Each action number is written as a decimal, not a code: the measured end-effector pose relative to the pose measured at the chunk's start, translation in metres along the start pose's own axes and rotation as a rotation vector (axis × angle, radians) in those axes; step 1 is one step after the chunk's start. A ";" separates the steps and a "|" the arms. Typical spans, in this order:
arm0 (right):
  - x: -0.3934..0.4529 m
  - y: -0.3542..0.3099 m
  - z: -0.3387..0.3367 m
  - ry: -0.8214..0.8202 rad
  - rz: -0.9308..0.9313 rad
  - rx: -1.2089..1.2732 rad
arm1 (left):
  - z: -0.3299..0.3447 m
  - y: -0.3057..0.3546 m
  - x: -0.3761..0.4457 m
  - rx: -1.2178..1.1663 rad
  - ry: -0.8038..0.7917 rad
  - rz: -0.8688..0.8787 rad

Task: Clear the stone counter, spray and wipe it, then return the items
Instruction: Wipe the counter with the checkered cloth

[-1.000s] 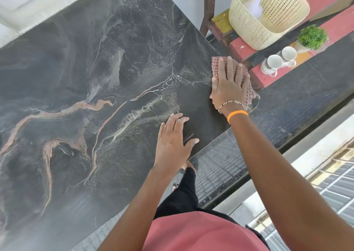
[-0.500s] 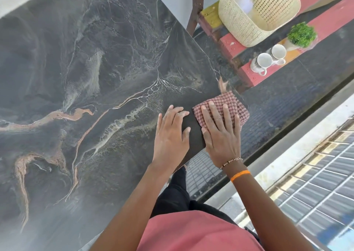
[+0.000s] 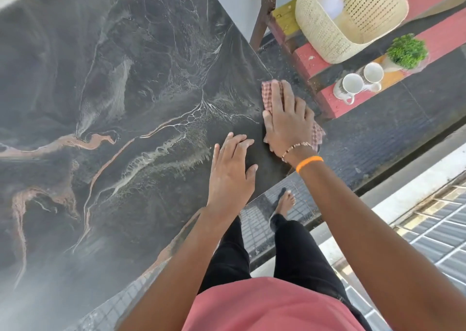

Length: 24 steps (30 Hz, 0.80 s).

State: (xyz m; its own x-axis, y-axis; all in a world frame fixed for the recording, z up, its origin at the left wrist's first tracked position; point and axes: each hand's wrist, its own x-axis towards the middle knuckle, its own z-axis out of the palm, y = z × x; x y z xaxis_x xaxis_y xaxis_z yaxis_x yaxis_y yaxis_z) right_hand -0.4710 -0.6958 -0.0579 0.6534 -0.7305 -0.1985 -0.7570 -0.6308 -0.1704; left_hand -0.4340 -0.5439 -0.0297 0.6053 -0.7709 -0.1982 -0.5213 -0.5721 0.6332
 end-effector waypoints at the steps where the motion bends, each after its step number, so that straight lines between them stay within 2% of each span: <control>1: 0.018 -0.006 -0.003 -0.011 -0.046 0.009 | 0.002 0.004 -0.001 0.009 0.008 -0.017; 5: 0.076 -0.029 -0.017 -0.129 -0.158 0.060 | 0.014 0.022 -0.007 0.063 0.057 -0.105; 8: 0.079 -0.023 -0.024 -0.190 -0.214 0.101 | 0.027 0.039 -0.011 0.080 0.082 -0.202; 13: 0.034 0.025 -0.024 -0.214 -0.310 0.119 | 0.050 0.063 -0.013 0.103 0.081 -0.315; 20: -0.042 0.094 -0.004 -0.181 -0.367 0.143 | 0.061 0.073 -0.012 0.139 0.105 -0.385; 24: -0.051 0.129 0.006 -0.204 -0.482 0.336 | 0.073 0.098 -0.014 0.095 0.204 -0.359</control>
State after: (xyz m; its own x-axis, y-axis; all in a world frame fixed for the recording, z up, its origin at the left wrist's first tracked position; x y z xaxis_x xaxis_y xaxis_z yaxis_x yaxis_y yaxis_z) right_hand -0.6016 -0.7382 -0.0758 0.9337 -0.2979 -0.1987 -0.3572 -0.7365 -0.5745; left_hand -0.5372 -0.6096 -0.0193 0.8604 -0.4522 -0.2350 -0.3032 -0.8249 0.4771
